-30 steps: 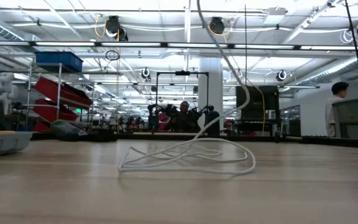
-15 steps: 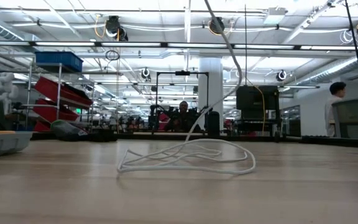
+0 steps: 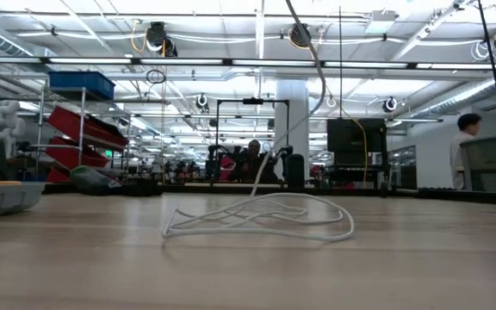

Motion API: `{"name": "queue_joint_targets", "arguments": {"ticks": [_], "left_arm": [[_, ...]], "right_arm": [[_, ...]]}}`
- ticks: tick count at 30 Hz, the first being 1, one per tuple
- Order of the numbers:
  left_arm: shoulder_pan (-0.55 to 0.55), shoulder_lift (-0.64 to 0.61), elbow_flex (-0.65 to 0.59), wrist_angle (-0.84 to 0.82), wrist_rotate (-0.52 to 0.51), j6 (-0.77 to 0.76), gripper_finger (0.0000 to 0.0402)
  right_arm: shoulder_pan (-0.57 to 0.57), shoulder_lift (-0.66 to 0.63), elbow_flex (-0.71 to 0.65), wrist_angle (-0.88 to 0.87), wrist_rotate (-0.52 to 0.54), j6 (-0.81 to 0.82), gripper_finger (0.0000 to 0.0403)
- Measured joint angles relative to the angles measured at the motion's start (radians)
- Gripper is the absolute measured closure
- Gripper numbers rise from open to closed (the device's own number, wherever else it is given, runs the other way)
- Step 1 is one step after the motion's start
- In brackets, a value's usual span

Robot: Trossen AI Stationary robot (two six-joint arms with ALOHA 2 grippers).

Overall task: Coil cords
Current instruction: Coil the white cable wire into the spool

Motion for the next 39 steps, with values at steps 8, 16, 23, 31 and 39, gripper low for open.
{"name": "queue_joint_targets", "arguments": {"ticks": [8, 16, 23, 31, 39], "left_arm": [[0.000, 0.000, 0.000, 0.000, -0.003, 0.002, 0.0395], [0.000, 0.000, 0.000, -0.002, -0.004, 0.018, 0.0395], [0.000, -0.001, 0.000, -0.002, -0.004, 0.018, 0.0395], [-0.001, -0.001, 0.000, -0.002, -0.004, 0.018, 0.0395], [-0.001, -0.004, 0.000, 0.006, -0.004, 0.026, 0.0395]], "right_arm": [[-0.059, 0.129, 0.000, -0.022, 0.188, 0.192, 0.0195], [-0.092, 0.151, 0.000, 0.001, 0.169, 0.192, 0.0234], [-0.104, 0.151, 0.000, 0.000, 0.185, 0.191, 0.0306], [-0.126, 0.151, 0.000, 0.007, 0.155, 0.191, 0.0357], [-0.112, 0.152, 0.000, 0.059, 0.140, 0.191, 0.0400]]}}
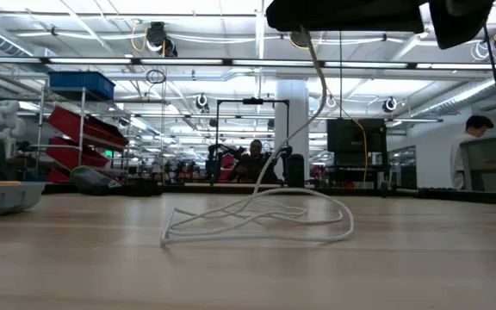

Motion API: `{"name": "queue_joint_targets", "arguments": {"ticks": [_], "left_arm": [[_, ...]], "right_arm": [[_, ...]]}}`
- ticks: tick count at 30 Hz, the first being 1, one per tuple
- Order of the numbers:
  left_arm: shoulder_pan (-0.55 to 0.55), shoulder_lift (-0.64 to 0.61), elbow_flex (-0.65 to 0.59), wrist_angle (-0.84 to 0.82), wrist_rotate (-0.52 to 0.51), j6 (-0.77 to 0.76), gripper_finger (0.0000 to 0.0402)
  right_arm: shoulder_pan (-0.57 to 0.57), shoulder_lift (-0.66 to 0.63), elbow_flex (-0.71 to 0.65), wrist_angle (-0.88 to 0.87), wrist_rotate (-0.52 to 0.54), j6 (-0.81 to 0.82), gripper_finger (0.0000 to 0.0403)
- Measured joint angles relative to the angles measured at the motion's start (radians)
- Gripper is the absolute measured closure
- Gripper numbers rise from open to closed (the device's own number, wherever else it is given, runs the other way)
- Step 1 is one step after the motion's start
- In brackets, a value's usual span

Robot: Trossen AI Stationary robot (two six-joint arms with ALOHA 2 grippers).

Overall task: Coil cords
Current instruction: Coil the white cable wire into the spool

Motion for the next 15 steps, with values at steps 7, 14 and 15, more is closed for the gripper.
{"name": "queue_joint_targets", "arguments": {"ticks": [7, 14, 15], "left_arm": [[0.000, 0.000, 0.000, 0.024, -0.083, 0.002, 0.0395], [0.000, -0.001, 0.000, 0.010, -0.158, -0.006, 0.0395], [0.000, -0.001, 0.000, 0.006, -0.159, -0.007, 0.0395]], "right_arm": [[0.048, 0.000, 0.001, 0.122, -0.101, -0.028, 0.0402], [0.129, 0.001, 0.001, 0.299, -0.123, -0.139, 0.0402], [0.138, 0.001, 0.001, 0.320, -0.122, -0.149, 0.0402]]}}
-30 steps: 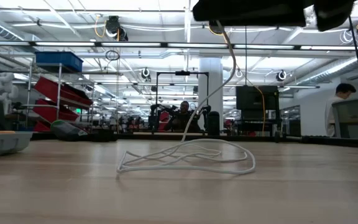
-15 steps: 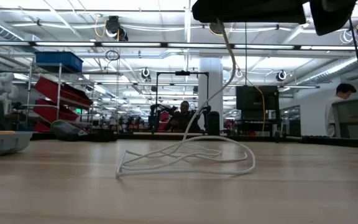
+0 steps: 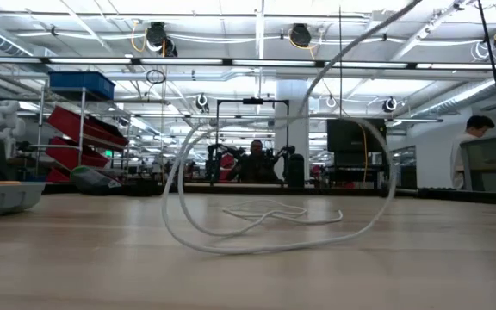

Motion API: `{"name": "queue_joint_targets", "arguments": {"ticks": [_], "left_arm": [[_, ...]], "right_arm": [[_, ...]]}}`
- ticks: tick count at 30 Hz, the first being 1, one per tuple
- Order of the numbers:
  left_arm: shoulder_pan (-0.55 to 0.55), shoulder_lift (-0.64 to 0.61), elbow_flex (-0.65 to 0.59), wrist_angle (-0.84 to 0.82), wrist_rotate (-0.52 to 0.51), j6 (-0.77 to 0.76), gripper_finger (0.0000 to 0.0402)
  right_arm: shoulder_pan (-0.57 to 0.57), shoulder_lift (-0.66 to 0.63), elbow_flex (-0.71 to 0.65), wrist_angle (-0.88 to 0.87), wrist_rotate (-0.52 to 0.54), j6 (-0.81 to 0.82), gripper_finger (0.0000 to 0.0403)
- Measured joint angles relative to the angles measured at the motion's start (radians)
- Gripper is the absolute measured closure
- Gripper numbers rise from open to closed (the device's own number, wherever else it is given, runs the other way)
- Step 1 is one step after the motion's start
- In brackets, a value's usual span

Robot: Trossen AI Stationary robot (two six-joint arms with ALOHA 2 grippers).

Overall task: Coil cords
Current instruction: Coil the white cable wire into the spool

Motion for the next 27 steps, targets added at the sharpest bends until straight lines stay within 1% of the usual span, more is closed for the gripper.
{"name": "queue_joint_targets", "arguments": {"ticks": [4, 13, 16, 20, 23, 27], "left_arm": [[0.000, 0.000, 0.000, -0.041, -0.002, -0.022, 0.0395], [-0.015, 0.000, 0.000, -0.082, -0.024, -0.055, 0.0395], [-0.025, 0.000, 0.000, -0.091, -0.019, -0.075, 0.0395], [-0.044, 0.000, -0.001, -0.148, 0.005, -0.130, 0.0395], [-0.064, 0.000, -0.001, -0.172, 0.014, -0.157, 0.0395], [-0.086, 0.000, -0.001, -0.189, 0.024, -0.160, 0.0395]], "right_arm": [[0.036, 0.000, 0.007, 0.067, 0.004, -0.063, 0.0403], [0.100, -0.003, 0.096, 0.069, 0.007, -0.182, 0.0403], [0.107, -0.003, 0.131, 0.064, 0.007, -0.216, 0.0403], [0.108, -0.003, 0.195, 0.048, 0.006, -0.288, 0.0403], [0.109, -0.003, 0.251, 0.008, -0.004, -0.351, 0.0403], [0.109, -0.012, 0.331, -0.114, -0.037, -0.372, 0.0403]]}}
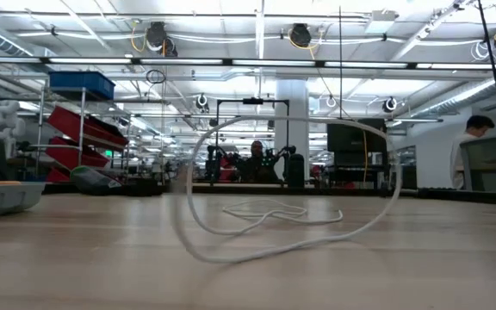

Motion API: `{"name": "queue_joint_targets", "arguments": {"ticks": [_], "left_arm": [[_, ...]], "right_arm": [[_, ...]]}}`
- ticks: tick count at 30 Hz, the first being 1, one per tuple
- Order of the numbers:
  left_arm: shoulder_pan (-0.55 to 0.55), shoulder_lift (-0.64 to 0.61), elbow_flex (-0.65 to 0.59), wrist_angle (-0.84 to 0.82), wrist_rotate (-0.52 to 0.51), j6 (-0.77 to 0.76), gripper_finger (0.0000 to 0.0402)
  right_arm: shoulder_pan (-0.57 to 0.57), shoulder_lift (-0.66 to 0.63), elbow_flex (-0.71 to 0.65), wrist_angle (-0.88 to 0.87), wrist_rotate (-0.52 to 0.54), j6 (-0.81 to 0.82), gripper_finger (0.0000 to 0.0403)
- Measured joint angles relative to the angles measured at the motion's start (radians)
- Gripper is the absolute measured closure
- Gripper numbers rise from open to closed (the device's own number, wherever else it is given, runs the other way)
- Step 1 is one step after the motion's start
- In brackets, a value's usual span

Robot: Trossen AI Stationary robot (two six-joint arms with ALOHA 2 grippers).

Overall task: Coil cords
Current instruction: Coil the white cable wire into the spool

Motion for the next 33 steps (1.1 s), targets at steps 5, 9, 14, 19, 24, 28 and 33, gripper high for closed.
{"name": "queue_joint_targets", "arguments": {"ticks": [5, 9, 14, 19, 24, 28, 33], "left_arm": [[-0.007, 0.000, 0.000, 0.001, 0.030, 0.000, 0.0395], [-0.006, 0.000, 0.000, 0.001, 0.032, -0.018, 0.0395], [0.003, 0.000, 0.000, -0.029, 0.032, -0.053, 0.0395], [0.002, 0.000, 0.000, -0.043, 0.070, -0.079, 0.0395], [-0.008, 0.000, 0.000, -0.043, 0.089, -0.080, 0.0395], [-0.018, 0.000, 0.000, -0.047, 0.089, -0.104, 0.0395], [-0.026, 0.000, 0.000, -0.067, 0.089, -0.130, 0.0395]], "right_arm": [[0.000, -0.027, 0.076, -0.196, -0.017, 0.035, 0.0403], [-0.006, -0.029, 0.149, -0.368, -0.073, 0.065, 0.0403], [-0.018, -0.029, 0.241, -0.545, -0.121, 0.123, 0.0403], [-0.025, -0.028, 0.331, -0.665, -0.128, 0.084, 0.0403], [-0.037, -0.028, 0.421, -0.807, -0.140, 0.070, 0.0403], [-0.039, -0.028, 0.466, -0.894, -0.140, 0.066, 0.0403], [-0.047, -0.028, 0.508, -0.966, -0.154, 0.043, 0.0403]]}}
